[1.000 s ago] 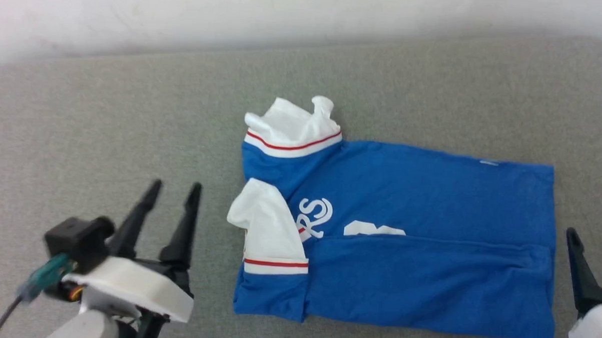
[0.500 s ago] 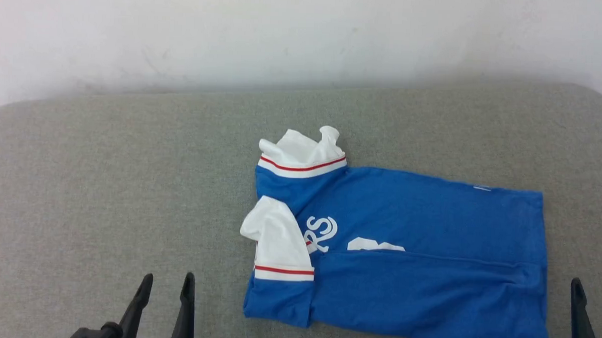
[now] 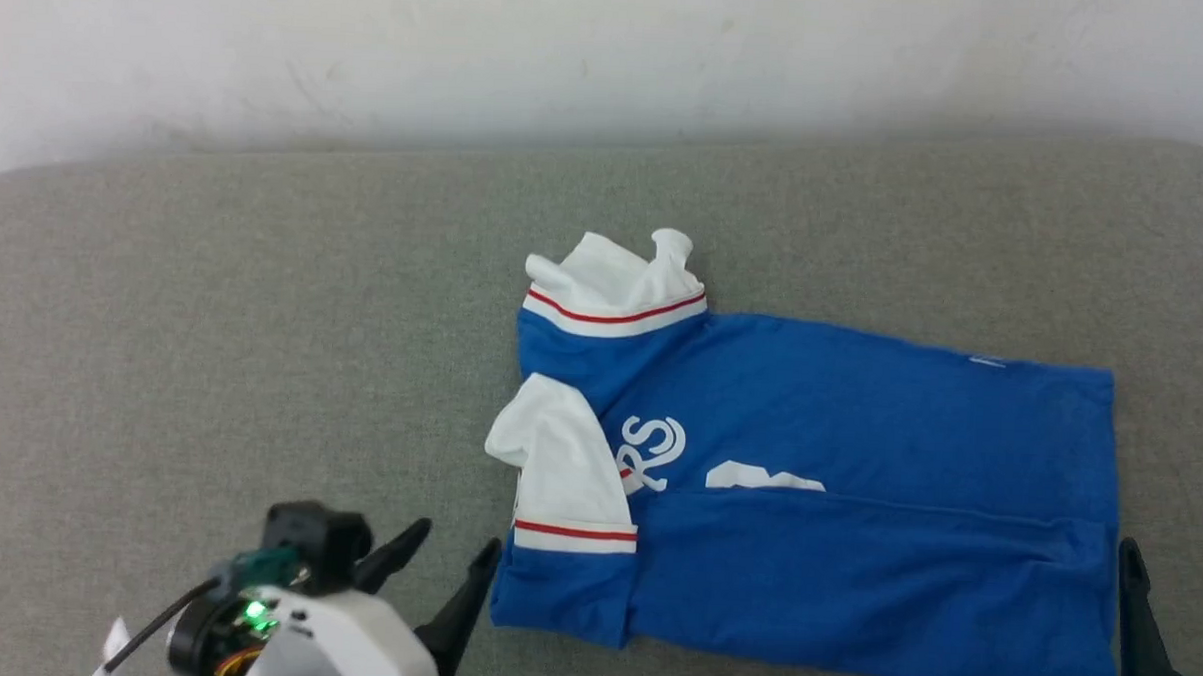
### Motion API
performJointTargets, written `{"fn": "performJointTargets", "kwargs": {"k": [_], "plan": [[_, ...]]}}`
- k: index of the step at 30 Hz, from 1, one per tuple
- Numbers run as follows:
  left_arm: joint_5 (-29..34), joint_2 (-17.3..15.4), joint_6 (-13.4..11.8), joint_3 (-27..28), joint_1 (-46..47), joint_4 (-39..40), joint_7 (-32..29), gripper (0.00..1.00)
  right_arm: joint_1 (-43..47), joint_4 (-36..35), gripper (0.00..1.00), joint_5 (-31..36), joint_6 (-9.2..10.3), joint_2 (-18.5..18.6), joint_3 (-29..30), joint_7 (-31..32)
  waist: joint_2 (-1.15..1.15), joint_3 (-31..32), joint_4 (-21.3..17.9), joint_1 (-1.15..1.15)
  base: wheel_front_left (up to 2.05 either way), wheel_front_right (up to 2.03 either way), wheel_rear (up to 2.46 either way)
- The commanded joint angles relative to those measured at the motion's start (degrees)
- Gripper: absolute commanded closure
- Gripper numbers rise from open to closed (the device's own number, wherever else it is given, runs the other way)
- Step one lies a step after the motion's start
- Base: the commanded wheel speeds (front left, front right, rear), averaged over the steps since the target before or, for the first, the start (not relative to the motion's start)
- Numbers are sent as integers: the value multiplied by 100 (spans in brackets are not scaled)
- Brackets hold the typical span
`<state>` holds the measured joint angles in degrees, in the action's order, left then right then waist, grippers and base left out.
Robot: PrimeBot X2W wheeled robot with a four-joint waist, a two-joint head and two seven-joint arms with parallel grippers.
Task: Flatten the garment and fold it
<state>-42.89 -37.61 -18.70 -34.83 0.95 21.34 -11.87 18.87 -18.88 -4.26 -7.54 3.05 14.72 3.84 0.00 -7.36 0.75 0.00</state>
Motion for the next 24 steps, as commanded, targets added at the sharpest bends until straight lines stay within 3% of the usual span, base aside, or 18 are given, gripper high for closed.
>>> {"fn": "performJointTargets", "kwargs": {"k": [1,11,19,20,21,22,24], "plan": [[-66,80,52,-98,230,-97,-244,0,-89,29,0,-14,5,-16,-24,1,0,-213,-21,0,0,0,0],[-354,494,167,-485,810,-748,-1103,0,-329,125,0,-25,5,-17,-32,-37,0,-684,-149,0,0,0,0],[-600,738,55,-711,873,-1288,-1648,0,-442,186,0,-22,5,-17,-51,-47,0,-816,-221,0,0,0,0],[-629,777,51,-728,880,-1320,-1683,33,-454,201,0,-22,5,-17,-54,-50,0,-820,-228,0,0,0,0],[-631,799,57,-746,893,-1344,-1695,79,-465,216,0,-21,5,-17,-56,-53,0,-821,-233,0,0,0,0],[-618,825,49,-736,905,-1365,-1652,100,-476,230,0,-17,5,-17,-62,-52,0,-817,-237,0,0,0,0],[-605,859,54,-711,914,-1389,-1563,100,-501,236,0,12,5,-17,-76,-41,0,-799,-246,0,0,0,0]]}}
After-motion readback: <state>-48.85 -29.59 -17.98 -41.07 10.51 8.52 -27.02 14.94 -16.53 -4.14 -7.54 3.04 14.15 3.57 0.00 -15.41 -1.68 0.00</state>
